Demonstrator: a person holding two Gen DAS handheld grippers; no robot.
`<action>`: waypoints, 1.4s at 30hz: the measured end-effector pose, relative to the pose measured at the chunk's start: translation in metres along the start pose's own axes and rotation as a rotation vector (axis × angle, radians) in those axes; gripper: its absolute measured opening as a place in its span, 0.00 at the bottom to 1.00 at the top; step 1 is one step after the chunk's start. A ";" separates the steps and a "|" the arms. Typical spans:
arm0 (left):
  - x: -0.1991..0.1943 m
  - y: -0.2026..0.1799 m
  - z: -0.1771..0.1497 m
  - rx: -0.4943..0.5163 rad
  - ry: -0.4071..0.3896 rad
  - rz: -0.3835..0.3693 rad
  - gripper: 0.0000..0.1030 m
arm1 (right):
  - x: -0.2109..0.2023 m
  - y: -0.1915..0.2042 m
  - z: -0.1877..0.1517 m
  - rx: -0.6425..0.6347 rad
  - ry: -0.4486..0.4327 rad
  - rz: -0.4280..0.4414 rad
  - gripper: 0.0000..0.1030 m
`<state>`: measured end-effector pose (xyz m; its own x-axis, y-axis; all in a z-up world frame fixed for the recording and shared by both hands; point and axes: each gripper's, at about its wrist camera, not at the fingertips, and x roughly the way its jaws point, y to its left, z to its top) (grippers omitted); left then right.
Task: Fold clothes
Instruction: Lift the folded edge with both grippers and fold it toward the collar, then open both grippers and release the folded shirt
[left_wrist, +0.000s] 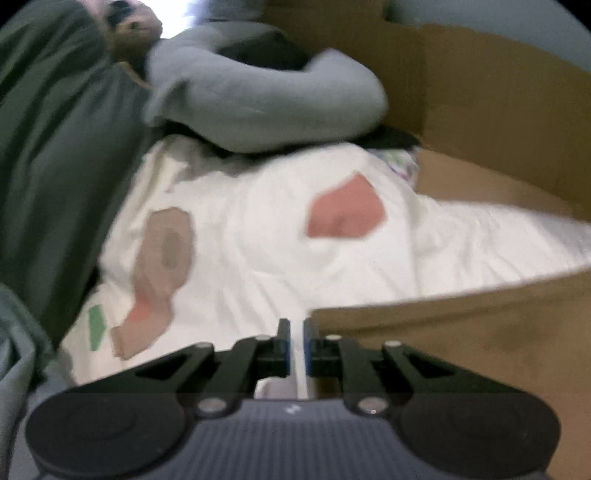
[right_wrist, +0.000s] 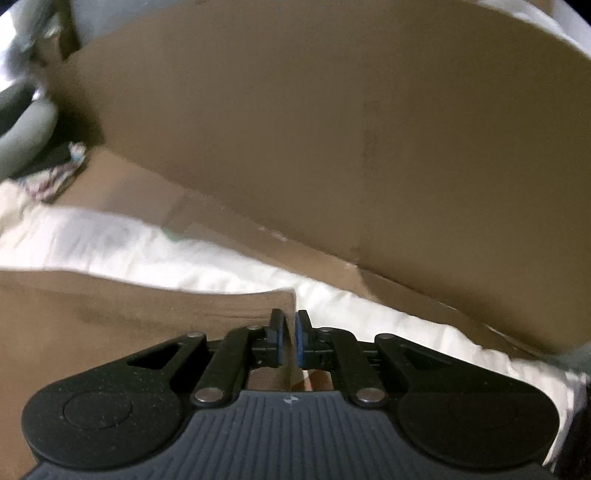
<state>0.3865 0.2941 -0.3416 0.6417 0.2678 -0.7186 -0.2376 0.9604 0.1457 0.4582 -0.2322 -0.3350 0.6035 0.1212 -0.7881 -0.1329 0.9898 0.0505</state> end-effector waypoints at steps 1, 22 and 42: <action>-0.006 0.003 0.001 -0.020 -0.010 -0.022 0.17 | -0.005 -0.002 0.000 0.005 -0.007 0.000 0.12; -0.114 -0.049 -0.068 0.085 -0.017 -0.202 0.50 | -0.103 0.000 -0.066 -0.057 -0.019 0.054 0.31; -0.120 -0.147 -0.095 0.142 0.091 -0.378 0.62 | -0.081 0.072 -0.131 -0.187 0.088 0.187 0.36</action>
<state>0.2756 0.1132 -0.3417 0.5956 -0.1077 -0.7960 0.1092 0.9926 -0.0526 0.2972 -0.1808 -0.3477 0.4853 0.2854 -0.8265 -0.3835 0.9189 0.0922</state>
